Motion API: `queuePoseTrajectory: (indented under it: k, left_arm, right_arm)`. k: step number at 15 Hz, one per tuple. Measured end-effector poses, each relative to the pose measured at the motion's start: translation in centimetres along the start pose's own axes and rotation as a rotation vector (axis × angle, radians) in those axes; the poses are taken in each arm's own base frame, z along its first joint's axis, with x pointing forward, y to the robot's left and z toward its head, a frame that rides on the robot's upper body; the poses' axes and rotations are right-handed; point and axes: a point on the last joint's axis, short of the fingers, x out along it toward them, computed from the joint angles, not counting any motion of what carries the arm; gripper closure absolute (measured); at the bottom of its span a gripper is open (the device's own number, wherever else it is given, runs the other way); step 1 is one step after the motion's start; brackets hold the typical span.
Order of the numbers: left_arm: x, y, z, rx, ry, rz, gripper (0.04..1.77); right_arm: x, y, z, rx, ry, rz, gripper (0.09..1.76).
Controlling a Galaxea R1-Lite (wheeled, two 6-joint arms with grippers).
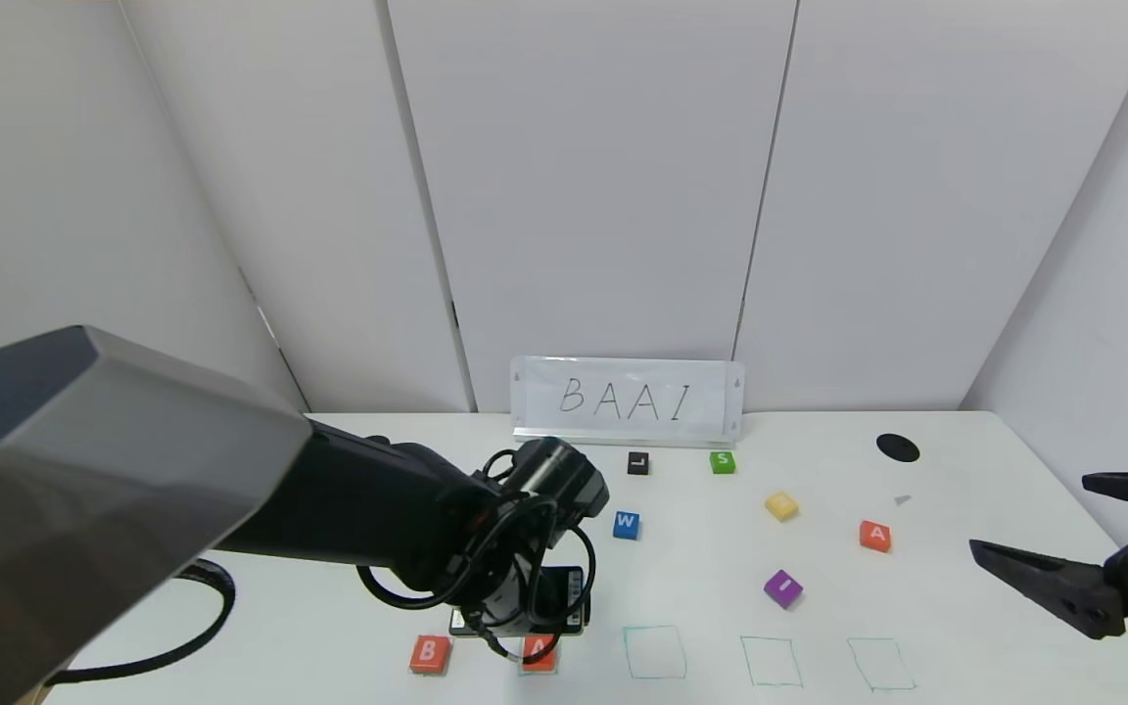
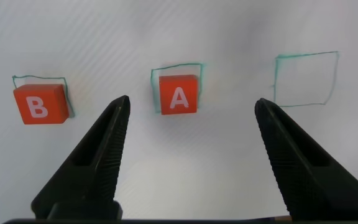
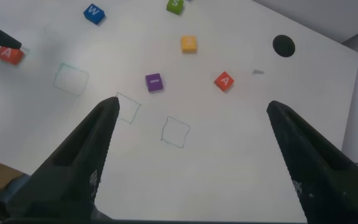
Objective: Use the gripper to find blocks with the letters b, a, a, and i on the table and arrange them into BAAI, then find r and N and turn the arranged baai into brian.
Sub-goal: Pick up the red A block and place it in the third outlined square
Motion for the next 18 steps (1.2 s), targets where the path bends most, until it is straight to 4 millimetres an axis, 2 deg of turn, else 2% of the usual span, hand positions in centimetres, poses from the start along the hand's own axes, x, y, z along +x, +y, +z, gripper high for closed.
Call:
queuePoseTrajectory:
  k: [4, 6, 10, 15, 18]
  left_arm:
    - [-4.8, 1.3, 1.7, -0.059, -0.103, -0.120, 0.26]
    - [-6.6, 2.2, 2.4, -0.074, -0.162, -0.148, 0.22]
    - [-9.6, 5.5, 3.2, 0.090, -0.208, -0.207, 0.17]
    - [-13.3, 9.0, 3.0, 0.146, -0.294, -0.189, 0.13]
    - [-14.8, 10.0, 2.2, 0.219, -0.331, -0.175, 0.12]
  right_arm:
    - [0.2, -0.1, 0.1, 0.007, 0.010, -0.027, 0.14]
    - [0.8, 0.0, 0.1, 0.006, 0.028, -0.042, 0.14]
    - [2.6, 0.1, 0.3, 0.078, 0.079, -0.080, 0.14]
    - [6.3, -1.1, 0.7, 0.270, 0.170, -0.176, 0.14]
    - [9.9, -2.4, 0.9, 0.421, 0.235, -0.250, 0.14]
